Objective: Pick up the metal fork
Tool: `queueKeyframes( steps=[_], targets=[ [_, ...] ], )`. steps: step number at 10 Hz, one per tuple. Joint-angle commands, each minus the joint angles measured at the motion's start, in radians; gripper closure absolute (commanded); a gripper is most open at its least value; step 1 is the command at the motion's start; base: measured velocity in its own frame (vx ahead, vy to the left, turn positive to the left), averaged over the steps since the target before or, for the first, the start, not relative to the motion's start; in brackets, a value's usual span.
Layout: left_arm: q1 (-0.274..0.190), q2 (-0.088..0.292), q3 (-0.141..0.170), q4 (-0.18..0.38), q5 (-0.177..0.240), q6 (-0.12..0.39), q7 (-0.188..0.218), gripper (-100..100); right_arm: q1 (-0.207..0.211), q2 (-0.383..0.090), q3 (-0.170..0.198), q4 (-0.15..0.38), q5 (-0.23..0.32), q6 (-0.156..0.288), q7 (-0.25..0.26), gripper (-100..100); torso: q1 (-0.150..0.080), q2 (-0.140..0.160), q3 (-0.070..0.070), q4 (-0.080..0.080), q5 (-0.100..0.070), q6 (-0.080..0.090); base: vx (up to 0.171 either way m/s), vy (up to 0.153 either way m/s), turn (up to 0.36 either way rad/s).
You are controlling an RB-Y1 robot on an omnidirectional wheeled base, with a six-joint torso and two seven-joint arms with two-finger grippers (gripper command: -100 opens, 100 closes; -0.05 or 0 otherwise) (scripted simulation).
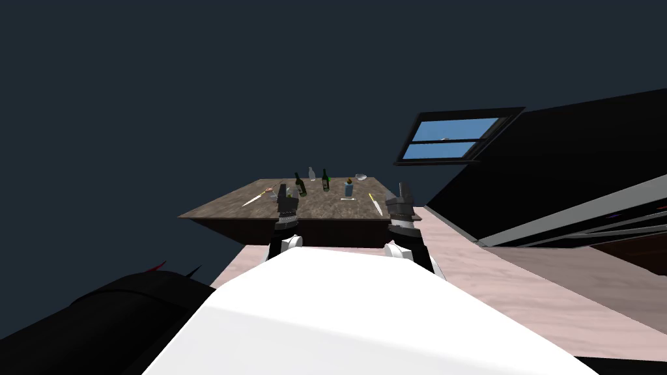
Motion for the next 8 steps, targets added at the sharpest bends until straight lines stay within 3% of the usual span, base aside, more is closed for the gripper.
queueKeyframes(
  steps=[1, 6, 8],
  targets=[
    [0.000, 0.000, 0.000, 0.000, 0.000, 0.000, 0.000, 0, -0.001, -0.037, -0.001, 0.006, 0.013, -0.001, 0.003, -100, 0.000, 0.000, 0.000, 0.000, 0.000, 0.000, -0.016, 0.008, 0.013],
    [0.000, 0.000, 0.000, 0.000, 0.000, 0.000, 0.000, 0, -0.006, -0.185, 0.001, 0.049, 0.088, -0.008, 0.023, -100, 0.002, 0.004, 0.003, 0.001, 0.000, 0.000, -0.053, 0.026, 0.031],
    [0.000, 0.000, 0.000, 0.000, 0.000, 0.000, 0.000, 0, -0.009, -0.256, 0.004, 0.087, 0.143, -0.014, 0.038, -100, 0.001, 0.003, 0.001, 0.001, 0.000, 0.000, -0.042, 0.024, 0.059]
  ],
)
